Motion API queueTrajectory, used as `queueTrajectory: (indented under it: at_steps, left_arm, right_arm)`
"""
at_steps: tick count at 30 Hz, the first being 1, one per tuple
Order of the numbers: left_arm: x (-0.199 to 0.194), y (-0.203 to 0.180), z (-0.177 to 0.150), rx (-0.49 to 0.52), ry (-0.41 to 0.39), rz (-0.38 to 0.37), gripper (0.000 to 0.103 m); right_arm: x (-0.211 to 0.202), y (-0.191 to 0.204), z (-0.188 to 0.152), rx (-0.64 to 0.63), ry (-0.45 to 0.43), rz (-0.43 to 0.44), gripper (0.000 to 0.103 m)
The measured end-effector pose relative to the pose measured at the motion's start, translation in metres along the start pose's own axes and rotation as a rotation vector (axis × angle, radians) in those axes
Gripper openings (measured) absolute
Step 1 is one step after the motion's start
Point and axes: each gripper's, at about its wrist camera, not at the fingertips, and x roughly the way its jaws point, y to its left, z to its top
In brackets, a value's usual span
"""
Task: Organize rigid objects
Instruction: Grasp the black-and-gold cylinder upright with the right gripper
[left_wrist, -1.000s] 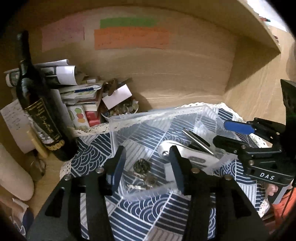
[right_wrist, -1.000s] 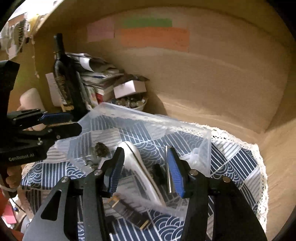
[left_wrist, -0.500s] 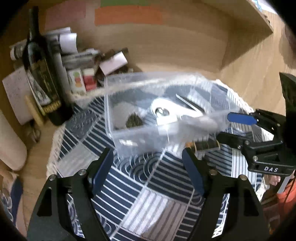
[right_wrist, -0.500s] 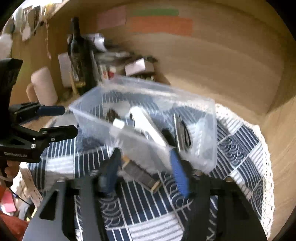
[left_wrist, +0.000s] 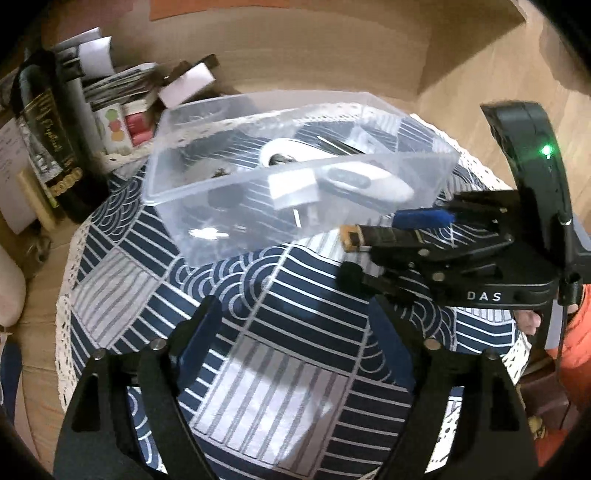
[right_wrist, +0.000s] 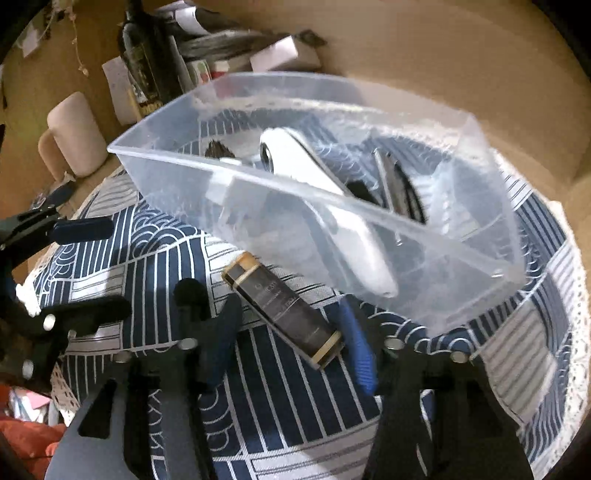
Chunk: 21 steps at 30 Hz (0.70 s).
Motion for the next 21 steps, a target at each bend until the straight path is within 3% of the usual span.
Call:
queueTrajectory:
  at_steps: [1,3,5,17,19,20,21]
  left_arm:
    - [0.001,-0.004,0.000,0.009,0.004,-0.006,0.085]
    - [0.005,-0.011,0.000,0.027,0.015,-0.016,0.085]
    - [0.010,-0.018,0.000,0.045,0.025,-0.025,0.085]
    - [0.047,-0.046,0.016,0.107,0.104,-0.053,0.085]
    - [0.048,-0.046,0.017,0.116,0.083,-0.045,0.071]
    - [0.047,-0.046,0.016,0.122,0.078,-0.052,0.059]
    - [0.045,-0.046,0.016,0.121,0.075,-0.064,0.059]
  right_arm:
    - [-0.001,0.001,-0.001,-0.008,-0.006,0.005,0.044]
    - [-0.004,0.006,-0.002,-0.024,-0.010,0.023,0.027]
    - [-0.009,0.010,-0.006,-0.036,-0.012,0.025,0.022]
    - [-0.038,-0.014,-0.036,0.053,-0.061,-0.010,0.022]
    - [-0.042,-0.016,-0.039,0.068,-0.074,-0.010,0.022]
    - [-0.043,-0.015,-0.039,0.075,-0.079,-0.009,0.022]
    - [-0.045,-0.015,-0.040,0.081,-0.084,-0.007,0.022]
